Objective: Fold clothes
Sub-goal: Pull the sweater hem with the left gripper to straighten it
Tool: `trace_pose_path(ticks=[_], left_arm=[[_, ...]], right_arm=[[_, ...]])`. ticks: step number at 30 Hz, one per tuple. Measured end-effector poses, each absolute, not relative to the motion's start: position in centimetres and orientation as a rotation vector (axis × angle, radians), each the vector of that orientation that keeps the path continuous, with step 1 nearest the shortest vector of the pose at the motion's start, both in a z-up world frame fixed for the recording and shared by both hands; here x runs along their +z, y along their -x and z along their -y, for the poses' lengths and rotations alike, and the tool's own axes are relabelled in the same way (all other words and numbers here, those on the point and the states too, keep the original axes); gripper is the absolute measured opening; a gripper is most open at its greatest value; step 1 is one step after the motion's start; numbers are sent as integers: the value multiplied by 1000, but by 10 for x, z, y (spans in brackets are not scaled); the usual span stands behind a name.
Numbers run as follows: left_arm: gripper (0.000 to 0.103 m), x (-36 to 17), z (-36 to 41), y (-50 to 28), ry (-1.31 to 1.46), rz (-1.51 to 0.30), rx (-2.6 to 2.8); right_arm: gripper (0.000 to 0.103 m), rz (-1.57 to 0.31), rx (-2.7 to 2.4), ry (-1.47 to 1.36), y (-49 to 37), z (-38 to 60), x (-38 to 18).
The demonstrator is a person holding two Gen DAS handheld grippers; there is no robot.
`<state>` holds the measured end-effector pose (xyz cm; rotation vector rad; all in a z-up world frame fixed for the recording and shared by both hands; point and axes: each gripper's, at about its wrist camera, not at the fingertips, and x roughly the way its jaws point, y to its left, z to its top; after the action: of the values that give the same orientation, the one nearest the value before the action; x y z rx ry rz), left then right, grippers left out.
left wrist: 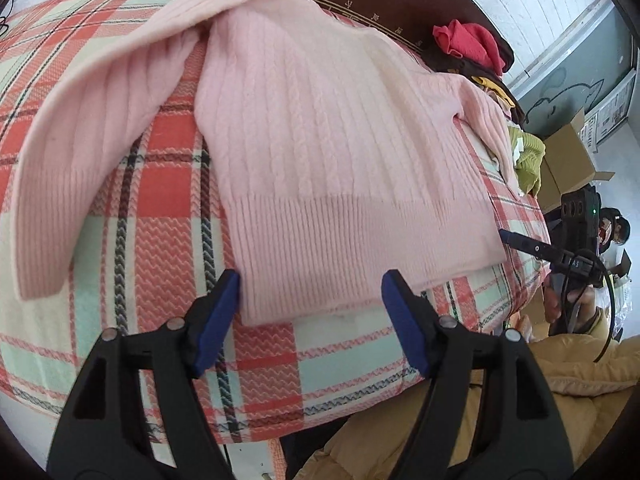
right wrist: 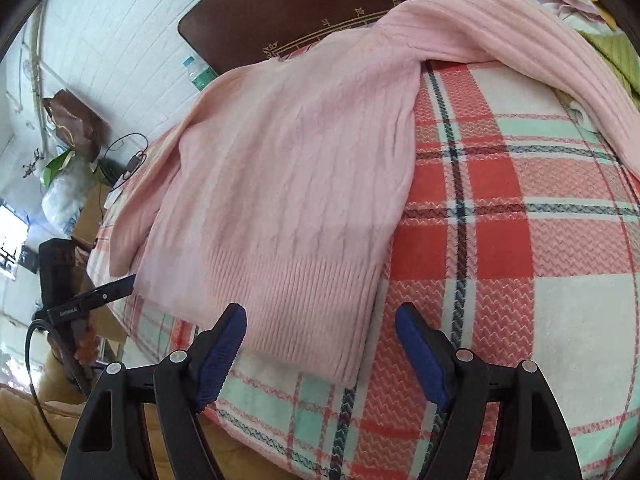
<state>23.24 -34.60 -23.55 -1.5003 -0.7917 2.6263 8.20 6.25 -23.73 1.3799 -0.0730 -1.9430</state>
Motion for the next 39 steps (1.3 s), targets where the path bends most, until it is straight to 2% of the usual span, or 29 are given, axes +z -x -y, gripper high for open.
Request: trace_pose_path(ticks=[4,9,12,13,14,15,16,17,18,19,20,26,30,34,36,39], left_arm=[[82,-237,335,-231,1468,772,2670],[82,-237,327,-225,1477,702,2731],[81,-236,326,-222,1512,692,2746],[76,-236,325,-221,1525,690,2750],[68,-235,325,-220,1538,688,2754],[63,-235,326,-220,1551,692,2759],[51,-235,328,-220,1565,706,2765],[39,-235,330,-220,1577,727,2766],[31,-235,333,-220,1587,755,2764],[19,-236,336,-221,1598,790,2761],[14,-237,340,-222,1602,832,2756],[11,-210,353,-239,1422,1036,2716],[7,-174,355,-259,1317,999,2762],[5,-159,355,-278,1296,964,2777],[4,-159,353,-284,1301,953,2768],[6,-164,350,-288,1337,896,2796]], right_arm=[[80,12,-1963,-1348,-91,-54,-240],[80,40,-1971,-1325,-94,-49,-245],[73,-22,-1997,-1309,-98,-44,-243],[69,-42,-2002,-1304,-100,-42,-242],[61,-60,-2009,-1301,-101,-41,-242],[52,-78,-2017,-1298,-101,-40,-242],[47,-96,-2026,-1296,-102,-39,-242],[32,-89,-2028,-1302,-100,-40,-243],[19,-75,-2028,-1311,-98,-42,-244],[15,-56,-2030,-1320,-95,-44,-244],[11,-31,-2023,-1322,-93,-46,-244],[8,209,-1903,-1271,-89,-65,-219],[8,281,-1854,-1197,-97,-82,-186],[8,260,-1824,-1210,-109,-86,-178],[5,241,-1813,-1240,-113,-86,-184],[5,197,-1838,-1296,-113,-87,-194]])
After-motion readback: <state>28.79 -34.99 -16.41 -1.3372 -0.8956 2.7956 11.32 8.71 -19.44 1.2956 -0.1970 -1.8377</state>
